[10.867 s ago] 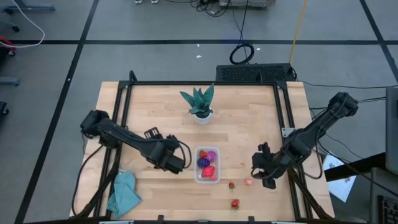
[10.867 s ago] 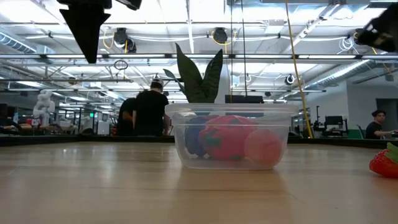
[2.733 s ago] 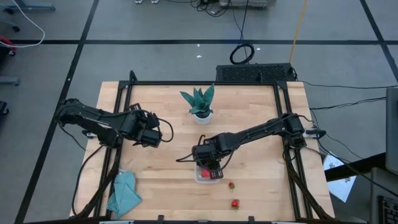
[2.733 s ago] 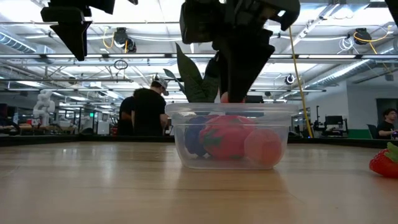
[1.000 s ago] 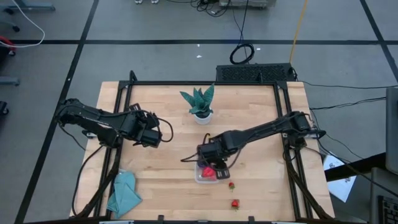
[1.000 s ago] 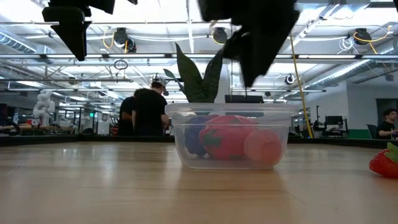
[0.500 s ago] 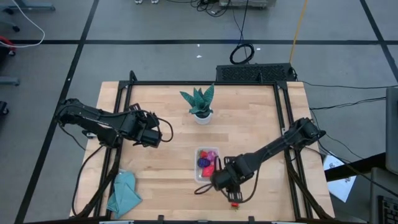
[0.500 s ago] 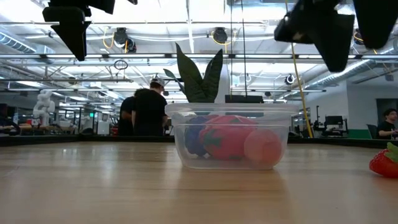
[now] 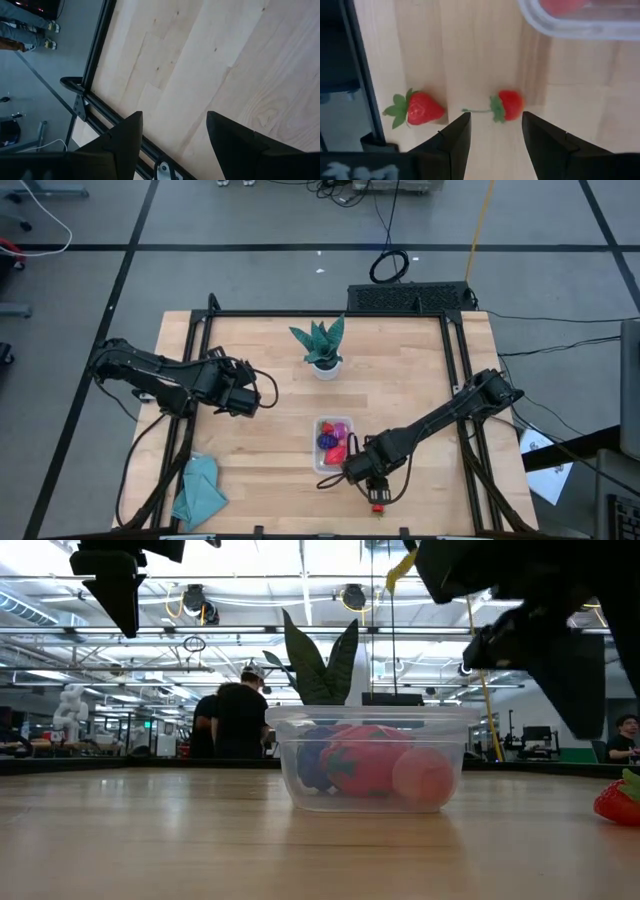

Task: Pick and placing Produce into tupperware
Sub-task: Put the top red strawberry into the transparent bin

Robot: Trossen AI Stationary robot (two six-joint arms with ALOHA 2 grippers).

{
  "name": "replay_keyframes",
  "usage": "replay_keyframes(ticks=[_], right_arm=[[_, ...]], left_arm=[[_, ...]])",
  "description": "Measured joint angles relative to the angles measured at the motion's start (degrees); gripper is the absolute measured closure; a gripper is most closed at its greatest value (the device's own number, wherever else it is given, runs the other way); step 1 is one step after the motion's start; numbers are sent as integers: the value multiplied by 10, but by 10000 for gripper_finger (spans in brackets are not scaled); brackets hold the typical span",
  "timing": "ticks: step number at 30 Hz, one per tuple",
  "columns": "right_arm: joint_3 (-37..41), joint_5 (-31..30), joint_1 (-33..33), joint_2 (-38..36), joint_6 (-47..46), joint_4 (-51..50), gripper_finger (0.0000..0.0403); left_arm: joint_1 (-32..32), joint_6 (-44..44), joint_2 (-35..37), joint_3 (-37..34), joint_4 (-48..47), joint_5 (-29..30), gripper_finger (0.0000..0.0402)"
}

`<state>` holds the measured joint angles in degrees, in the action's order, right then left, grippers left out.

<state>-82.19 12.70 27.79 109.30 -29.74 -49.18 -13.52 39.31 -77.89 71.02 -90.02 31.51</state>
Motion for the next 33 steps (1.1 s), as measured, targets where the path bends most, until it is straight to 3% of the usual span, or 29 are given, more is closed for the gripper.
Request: replay_keyframes(ticks=[12, 33], right_arm=[[62, 28, 0, -1, -10, 83, 234], [65, 8, -1, 0, 15, 96, 234]], left_arm=[[0, 2, 0, 0, 0, -1, 176], [0, 7, 0, 0, 0, -1, 176]])
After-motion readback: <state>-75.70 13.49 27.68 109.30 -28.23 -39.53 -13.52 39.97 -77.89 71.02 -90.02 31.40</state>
